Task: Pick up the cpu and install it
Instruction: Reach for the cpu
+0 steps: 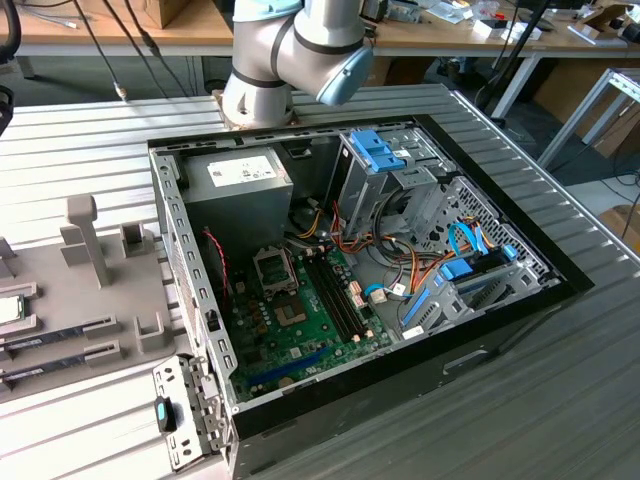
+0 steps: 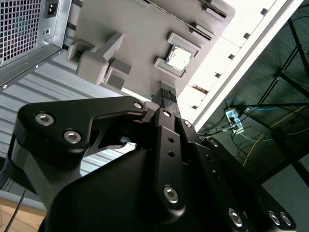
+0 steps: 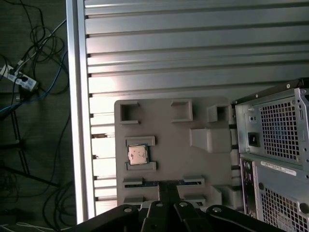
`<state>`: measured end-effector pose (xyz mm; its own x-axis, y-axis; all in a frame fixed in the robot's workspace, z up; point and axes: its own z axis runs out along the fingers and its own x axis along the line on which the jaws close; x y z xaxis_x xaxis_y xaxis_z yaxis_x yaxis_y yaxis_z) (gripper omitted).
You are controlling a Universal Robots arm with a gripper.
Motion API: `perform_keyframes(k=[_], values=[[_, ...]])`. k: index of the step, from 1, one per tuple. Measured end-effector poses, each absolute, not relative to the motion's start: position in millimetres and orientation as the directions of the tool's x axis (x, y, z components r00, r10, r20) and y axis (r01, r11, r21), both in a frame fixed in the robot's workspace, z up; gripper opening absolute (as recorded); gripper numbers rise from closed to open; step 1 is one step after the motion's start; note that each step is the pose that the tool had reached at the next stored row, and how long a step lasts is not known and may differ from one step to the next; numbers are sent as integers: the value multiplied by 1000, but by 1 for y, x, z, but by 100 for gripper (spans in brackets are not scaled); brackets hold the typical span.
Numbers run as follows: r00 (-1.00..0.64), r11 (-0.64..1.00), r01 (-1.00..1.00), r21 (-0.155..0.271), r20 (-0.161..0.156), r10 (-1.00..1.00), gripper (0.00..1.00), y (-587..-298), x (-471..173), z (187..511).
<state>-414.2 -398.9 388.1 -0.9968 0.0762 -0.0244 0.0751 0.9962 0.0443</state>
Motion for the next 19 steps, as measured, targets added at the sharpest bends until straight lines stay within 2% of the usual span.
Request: perform_keyframes(k=[15,19], values=[[-997,996,75,43,-25,76,11,-399,-420,384],[-997,997,75,13,-27,75,11,-398,-420,382]])
